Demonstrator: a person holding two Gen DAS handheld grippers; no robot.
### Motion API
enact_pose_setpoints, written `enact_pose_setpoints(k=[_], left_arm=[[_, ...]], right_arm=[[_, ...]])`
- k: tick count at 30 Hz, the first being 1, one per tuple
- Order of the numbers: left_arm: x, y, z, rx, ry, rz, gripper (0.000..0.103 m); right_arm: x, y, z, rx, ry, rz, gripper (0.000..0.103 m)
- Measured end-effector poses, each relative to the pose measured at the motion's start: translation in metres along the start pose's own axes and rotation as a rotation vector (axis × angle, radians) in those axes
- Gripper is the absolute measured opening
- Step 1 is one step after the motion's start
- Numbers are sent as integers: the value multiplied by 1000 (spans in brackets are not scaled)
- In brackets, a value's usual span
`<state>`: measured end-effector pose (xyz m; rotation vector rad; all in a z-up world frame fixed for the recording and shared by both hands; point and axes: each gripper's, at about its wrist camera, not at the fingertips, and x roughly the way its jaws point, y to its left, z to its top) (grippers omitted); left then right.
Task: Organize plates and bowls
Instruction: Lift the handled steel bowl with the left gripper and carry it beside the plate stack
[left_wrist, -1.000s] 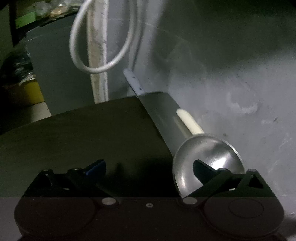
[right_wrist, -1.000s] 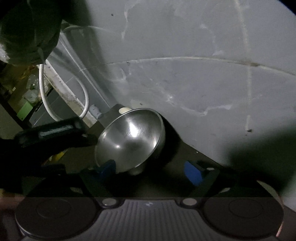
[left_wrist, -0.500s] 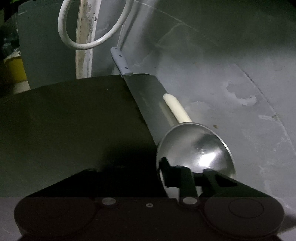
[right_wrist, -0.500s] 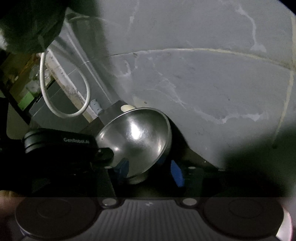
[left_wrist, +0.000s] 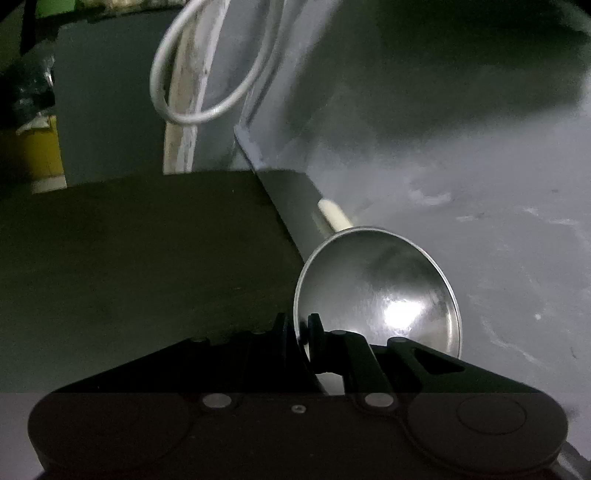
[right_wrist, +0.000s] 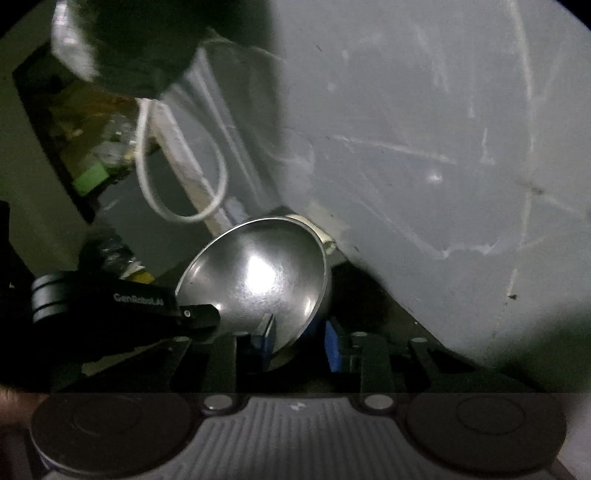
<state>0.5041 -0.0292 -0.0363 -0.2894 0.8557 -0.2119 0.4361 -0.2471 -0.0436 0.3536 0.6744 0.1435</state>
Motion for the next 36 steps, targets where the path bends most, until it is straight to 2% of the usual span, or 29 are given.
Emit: enact_pose_setpoints(k=[8, 17, 28, 36], left_arm=[[-89, 3, -44, -2, -100, -29, 14], [-176, 8, -117, -44, -115, -62, 16], [-256, 27, -224, -149, -60, -48, 20], [-283, 37, -282, -164, -11, -26, 20]], right_arm=[[-76, 14, -17, -98, -64, 101, 31], [-167, 31, -50, -247, -29, 183, 31], [-242, 46, -118, -358, 80, 252, 31], [-270, 42, -170, -351, 223, 271, 31]])
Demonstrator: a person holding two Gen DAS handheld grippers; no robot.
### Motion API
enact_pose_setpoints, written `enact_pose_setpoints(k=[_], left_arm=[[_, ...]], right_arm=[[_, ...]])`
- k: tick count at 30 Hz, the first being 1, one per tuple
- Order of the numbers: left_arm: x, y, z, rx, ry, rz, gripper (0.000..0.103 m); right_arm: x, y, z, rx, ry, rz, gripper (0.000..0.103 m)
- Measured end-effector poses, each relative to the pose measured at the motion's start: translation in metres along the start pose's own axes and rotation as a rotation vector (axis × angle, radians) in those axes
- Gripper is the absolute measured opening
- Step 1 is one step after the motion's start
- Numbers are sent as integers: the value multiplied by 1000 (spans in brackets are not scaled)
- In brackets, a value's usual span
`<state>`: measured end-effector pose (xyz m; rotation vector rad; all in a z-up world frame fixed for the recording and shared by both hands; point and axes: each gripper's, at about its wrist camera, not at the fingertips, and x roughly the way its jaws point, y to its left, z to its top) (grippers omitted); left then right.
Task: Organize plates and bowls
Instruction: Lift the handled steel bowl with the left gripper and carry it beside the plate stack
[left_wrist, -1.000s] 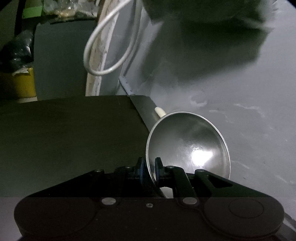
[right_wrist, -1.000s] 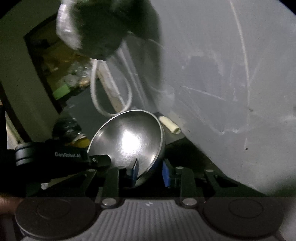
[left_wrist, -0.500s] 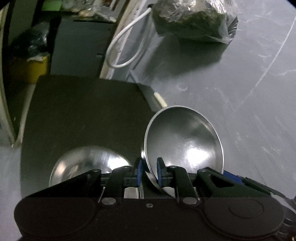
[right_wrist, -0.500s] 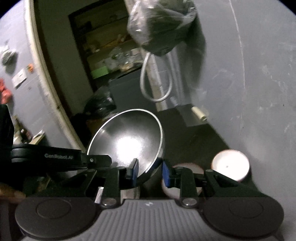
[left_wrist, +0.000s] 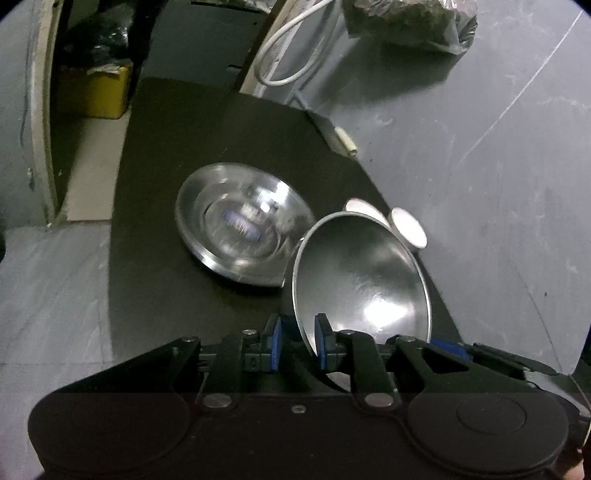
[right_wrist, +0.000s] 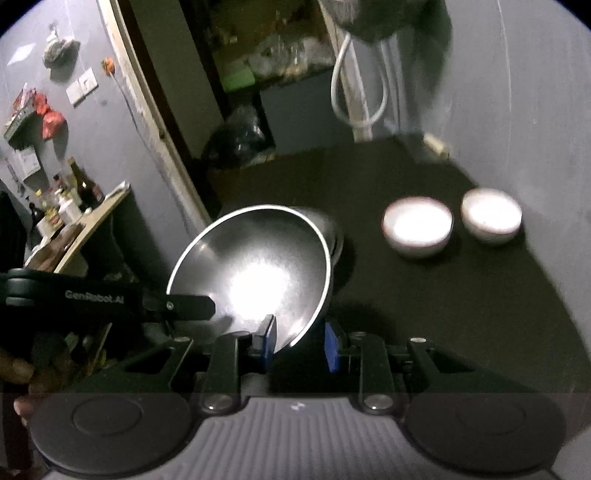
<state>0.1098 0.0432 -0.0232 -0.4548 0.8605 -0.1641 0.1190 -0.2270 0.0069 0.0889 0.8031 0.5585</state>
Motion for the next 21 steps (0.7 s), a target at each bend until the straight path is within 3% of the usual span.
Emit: enact_pose_setpoints(k=[7, 21], left_arm=[[-2, 15, -22, -26, 60, 22, 19], [3, 33, -35, -68, 146, 94, 20]], right_arm=[[8, 6, -26, 27, 125, 23, 31], [30, 26, -35, -29, 239, 20, 31]])
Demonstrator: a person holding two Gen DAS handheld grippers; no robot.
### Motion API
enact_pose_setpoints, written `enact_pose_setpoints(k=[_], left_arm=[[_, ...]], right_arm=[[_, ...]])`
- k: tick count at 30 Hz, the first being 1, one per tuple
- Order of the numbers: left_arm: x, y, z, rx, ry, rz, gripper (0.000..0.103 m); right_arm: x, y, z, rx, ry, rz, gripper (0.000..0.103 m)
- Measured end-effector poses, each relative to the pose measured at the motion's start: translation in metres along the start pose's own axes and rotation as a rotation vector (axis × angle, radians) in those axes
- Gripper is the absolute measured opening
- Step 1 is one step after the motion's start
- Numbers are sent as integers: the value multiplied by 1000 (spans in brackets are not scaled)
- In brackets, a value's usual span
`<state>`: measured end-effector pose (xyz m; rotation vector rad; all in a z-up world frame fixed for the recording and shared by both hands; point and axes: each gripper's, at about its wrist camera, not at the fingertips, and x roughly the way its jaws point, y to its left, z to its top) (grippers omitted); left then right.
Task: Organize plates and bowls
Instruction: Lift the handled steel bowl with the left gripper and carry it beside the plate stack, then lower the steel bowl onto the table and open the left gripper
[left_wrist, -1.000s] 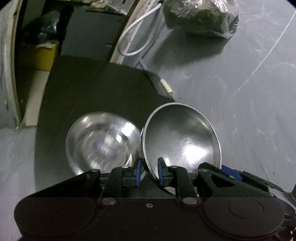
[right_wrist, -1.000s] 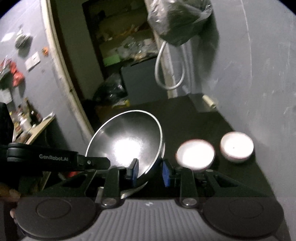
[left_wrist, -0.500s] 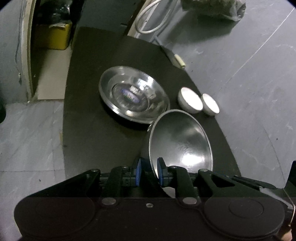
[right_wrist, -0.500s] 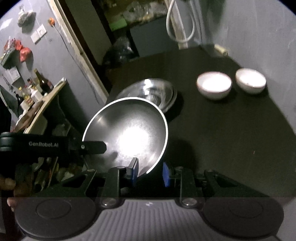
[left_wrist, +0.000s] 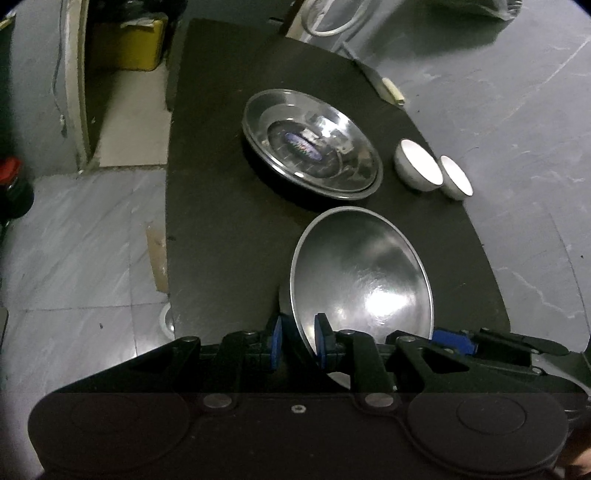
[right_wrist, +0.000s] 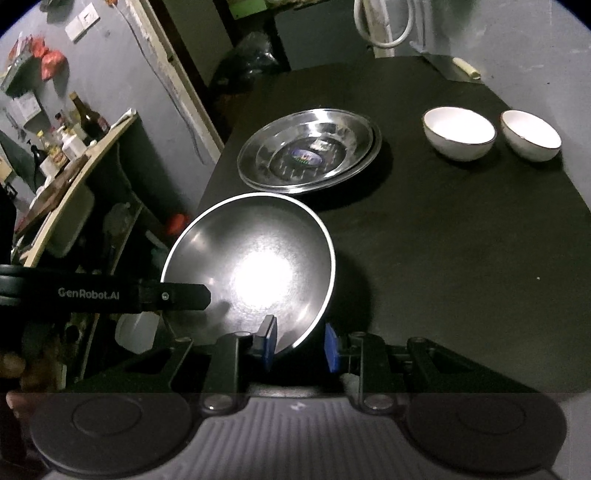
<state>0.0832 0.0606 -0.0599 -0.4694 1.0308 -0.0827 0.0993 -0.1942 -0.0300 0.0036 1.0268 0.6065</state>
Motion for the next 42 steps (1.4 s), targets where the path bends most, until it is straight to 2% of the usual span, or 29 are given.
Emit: enact_pose_setpoints(k=[12, 24, 27, 29, 31, 34, 37, 39, 42], left_arm=[[5, 7, 2, -30, 26, 29, 21], [0, 12, 0, -44, 7, 20, 25], [-6, 16, -3, -53, -7, -4, 37], [-9, 17, -6, -52, -16, -7, 49], [-15, 19, -9, -55, -34, -15, 56], [-27, 23, -15, -69, -100, -49, 60], [-38, 28, -19, -86, -176, -86, 73], [-45, 29, -20, -95, -216, -95, 76], [-53, 30, -18, -113, -263, -106, 96]], right_arm=[[9, 8, 7, -25, 14, 0, 31], [4, 5, 6, 0, -17, 0, 39], [-1, 3, 4, 8, -37, -3, 41], [-4, 2, 3, 9, -48, -5, 46], [-8, 2, 2, 5, -59, -10, 52], [-15, 3, 1, -12, -78, -27, 59], [-23, 2, 1, -20, -96, -37, 70], [-30, 0, 2, -18, -118, -39, 78], [-37, -4, 6, -7, -150, -37, 89]])
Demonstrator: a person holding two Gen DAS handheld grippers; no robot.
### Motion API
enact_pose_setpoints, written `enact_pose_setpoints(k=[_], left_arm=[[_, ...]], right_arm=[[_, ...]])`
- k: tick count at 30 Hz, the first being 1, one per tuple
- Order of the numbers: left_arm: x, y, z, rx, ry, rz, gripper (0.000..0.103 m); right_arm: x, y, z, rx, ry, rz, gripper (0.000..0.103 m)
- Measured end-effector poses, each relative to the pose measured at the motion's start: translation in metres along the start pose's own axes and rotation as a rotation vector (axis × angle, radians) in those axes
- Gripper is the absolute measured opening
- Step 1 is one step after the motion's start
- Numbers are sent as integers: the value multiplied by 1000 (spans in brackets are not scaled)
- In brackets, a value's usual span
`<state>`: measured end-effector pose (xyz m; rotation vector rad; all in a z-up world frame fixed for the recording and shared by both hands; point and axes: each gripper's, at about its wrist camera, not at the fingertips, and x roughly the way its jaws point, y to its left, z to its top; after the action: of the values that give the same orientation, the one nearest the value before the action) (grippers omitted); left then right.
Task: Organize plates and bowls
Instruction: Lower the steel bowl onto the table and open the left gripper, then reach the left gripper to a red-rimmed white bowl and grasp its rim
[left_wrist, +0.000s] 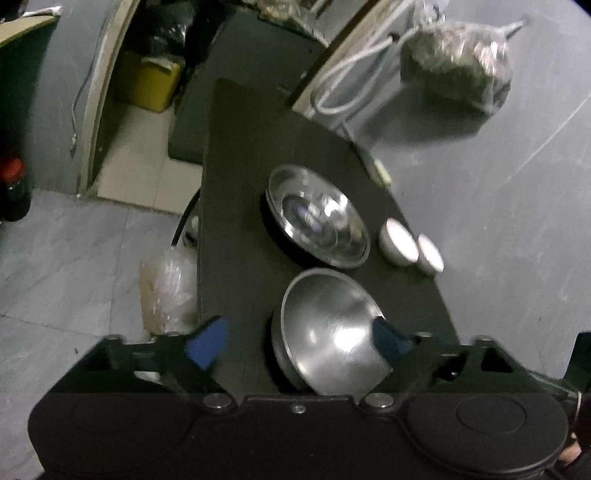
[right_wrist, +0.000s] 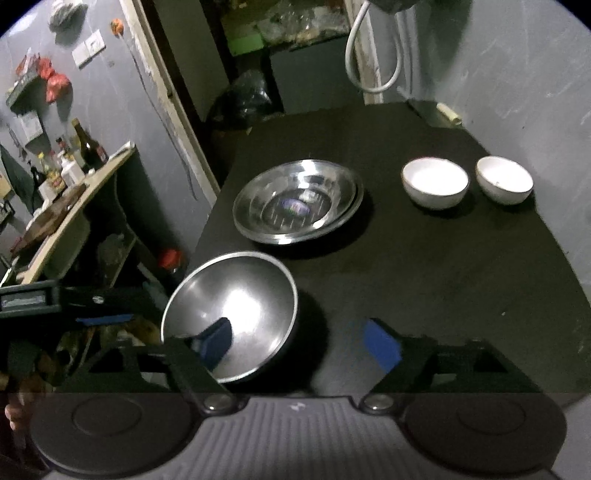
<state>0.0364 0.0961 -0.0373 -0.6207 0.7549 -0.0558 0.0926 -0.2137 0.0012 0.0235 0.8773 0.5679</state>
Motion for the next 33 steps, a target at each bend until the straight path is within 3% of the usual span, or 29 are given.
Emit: enact_pose_setpoints(k=[1, 4, 8, 14, 19, 23, 27, 33], left_arm=[[-1, -1, 3, -3, -13, 0, 102], [-1, -9, 13, 18, -54, 12, 102], [5, -24, 26, 77, -116, 46, 102], [24, -55, 53, 167, -137, 67, 102], [63, -88, 82, 221, -129, 61, 102], [104, -118, 104, 268, -96, 71, 102], [158, -148, 121, 303, -27, 129, 102], [241, -188, 132, 492, 182, 115, 102]], right_arm=[[-1, -2, 2, 4, -9, -3, 94], [-3, -8, 8, 14, -41, -34, 103], [1, -22, 19, 19, -91, -20, 103], [9, -54, 38, 45, -142, -27, 103], [19, -92, 52, 106, -172, -75, 103], [38, -135, 63, 251, -145, -97, 103], [59, -168, 64, 363, -136, -105, 103], [82, -186, 67, 389, -116, -113, 103]])
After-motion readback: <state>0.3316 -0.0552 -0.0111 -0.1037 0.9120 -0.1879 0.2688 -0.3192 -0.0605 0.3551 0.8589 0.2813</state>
